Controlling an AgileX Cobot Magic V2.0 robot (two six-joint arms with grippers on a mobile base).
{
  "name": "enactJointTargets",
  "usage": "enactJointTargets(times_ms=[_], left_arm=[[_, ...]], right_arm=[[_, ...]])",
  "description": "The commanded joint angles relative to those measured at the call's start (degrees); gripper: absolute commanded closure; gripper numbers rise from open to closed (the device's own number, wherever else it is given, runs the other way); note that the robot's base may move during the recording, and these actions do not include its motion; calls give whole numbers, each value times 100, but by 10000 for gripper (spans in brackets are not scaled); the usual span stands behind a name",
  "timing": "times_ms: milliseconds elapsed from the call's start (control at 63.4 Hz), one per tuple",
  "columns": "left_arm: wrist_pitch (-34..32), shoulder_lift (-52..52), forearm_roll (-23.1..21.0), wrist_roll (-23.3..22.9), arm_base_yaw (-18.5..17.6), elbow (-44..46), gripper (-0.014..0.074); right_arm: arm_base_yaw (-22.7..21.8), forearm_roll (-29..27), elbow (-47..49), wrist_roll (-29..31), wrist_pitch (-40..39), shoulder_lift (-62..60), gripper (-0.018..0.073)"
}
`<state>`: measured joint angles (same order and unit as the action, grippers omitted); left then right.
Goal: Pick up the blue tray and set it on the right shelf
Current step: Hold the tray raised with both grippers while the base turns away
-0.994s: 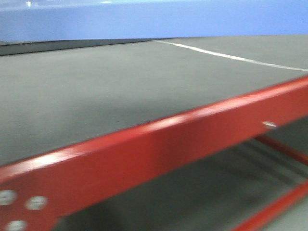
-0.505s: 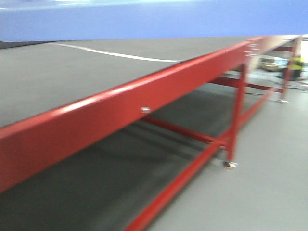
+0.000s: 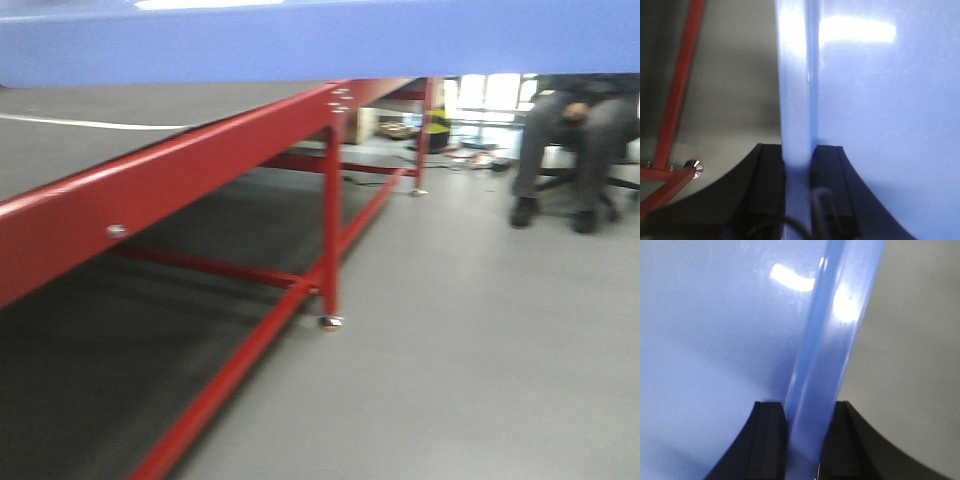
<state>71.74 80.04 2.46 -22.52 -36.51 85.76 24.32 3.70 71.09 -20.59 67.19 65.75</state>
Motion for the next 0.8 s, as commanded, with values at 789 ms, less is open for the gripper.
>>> enactJointTargets(times_ms=[789], left_arm=[[457, -195, -34, 159, -49, 179, 645]], right_arm=[[-23, 118, 166, 223, -267, -138, 536]])
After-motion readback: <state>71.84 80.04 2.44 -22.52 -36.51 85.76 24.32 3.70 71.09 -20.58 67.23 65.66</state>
